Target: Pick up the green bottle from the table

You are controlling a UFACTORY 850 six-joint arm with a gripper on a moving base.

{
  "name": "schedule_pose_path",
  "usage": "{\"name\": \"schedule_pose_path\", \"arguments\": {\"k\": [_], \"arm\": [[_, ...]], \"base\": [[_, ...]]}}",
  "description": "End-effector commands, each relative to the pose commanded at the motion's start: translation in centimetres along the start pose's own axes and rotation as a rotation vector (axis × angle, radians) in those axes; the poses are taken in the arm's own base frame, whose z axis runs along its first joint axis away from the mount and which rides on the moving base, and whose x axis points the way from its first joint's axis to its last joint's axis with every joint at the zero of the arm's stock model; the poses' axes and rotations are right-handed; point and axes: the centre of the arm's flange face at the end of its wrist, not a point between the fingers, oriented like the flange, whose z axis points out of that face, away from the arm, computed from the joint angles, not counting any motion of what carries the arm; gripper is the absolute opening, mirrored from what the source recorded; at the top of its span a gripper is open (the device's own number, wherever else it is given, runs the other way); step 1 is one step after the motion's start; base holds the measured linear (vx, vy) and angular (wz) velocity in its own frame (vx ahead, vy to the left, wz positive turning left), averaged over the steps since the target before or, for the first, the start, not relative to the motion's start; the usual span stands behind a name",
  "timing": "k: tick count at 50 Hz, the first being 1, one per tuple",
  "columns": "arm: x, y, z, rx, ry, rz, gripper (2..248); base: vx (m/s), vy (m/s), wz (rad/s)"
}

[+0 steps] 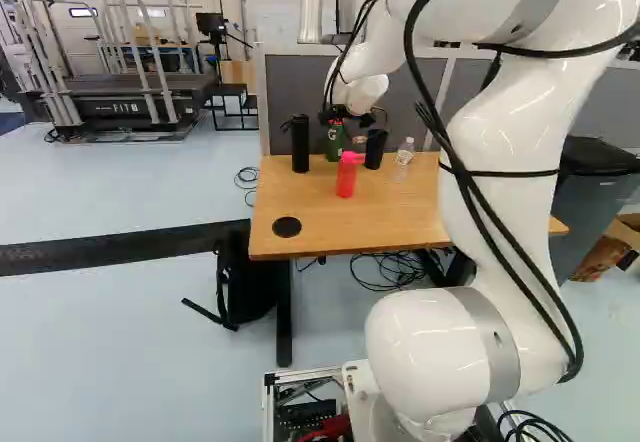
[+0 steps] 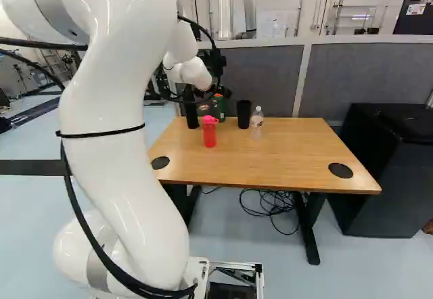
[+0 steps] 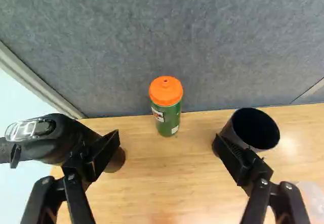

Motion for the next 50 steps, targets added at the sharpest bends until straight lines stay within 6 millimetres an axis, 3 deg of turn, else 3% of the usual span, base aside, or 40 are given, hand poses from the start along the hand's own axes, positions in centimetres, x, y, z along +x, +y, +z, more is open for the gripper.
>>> {"name": "schedule_pose_path", "arguments": {"k": [27, 50], "arm": [[2.5, -0.4, 4.6, 0.004, 0.028, -0.001, 247], [2.5, -0.6, 10.3, 0.005, -0.002, -0.001, 247]], "base": [[0.0, 0.0, 0.0], [0.0, 0.0, 0.0]]}}
